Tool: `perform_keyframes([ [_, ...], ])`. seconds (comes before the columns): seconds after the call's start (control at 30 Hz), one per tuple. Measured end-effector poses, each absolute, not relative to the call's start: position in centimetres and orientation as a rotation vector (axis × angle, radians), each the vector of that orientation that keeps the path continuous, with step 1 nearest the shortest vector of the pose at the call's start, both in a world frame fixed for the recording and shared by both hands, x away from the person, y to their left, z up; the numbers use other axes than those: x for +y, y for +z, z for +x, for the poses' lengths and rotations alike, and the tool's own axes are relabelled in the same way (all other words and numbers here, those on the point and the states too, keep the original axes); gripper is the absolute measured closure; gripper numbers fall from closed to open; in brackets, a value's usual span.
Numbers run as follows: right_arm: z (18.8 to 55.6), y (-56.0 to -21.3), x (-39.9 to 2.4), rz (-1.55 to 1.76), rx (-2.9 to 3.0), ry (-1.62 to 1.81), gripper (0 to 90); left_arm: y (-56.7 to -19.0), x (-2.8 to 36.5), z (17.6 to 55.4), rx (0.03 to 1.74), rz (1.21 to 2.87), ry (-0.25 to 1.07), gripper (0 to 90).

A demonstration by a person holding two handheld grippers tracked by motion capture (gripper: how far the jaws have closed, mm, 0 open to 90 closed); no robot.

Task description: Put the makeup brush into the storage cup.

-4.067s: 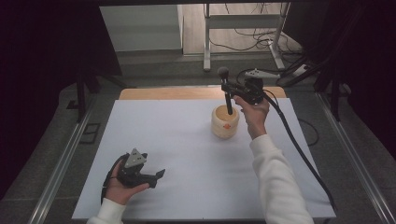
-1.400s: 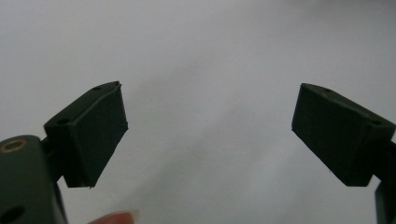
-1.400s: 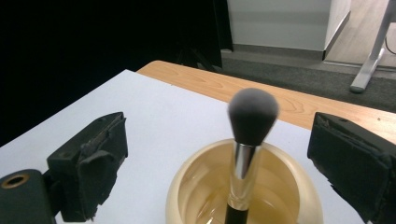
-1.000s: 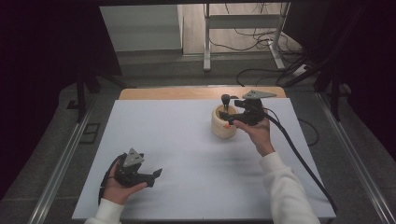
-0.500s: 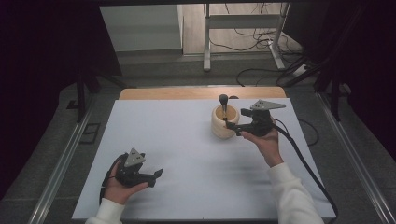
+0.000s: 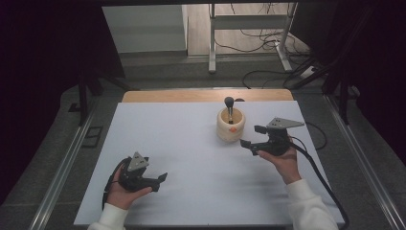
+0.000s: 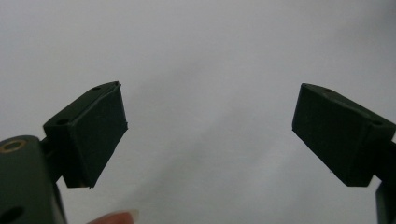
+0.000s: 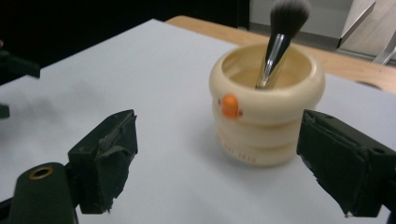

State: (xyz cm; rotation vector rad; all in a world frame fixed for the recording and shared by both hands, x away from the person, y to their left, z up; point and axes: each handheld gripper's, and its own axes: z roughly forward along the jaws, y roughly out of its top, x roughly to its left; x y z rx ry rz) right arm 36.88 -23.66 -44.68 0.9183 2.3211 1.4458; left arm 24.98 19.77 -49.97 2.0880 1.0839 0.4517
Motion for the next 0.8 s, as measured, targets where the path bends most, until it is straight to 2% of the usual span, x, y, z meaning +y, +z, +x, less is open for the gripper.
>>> perform_keyframes([
  [0.8,31.1,-48.9,-30.5,1.062,2.358,1.263,12.8,-50.4,19.4,25.2,1.072,2.093,0.452,10.7],
])
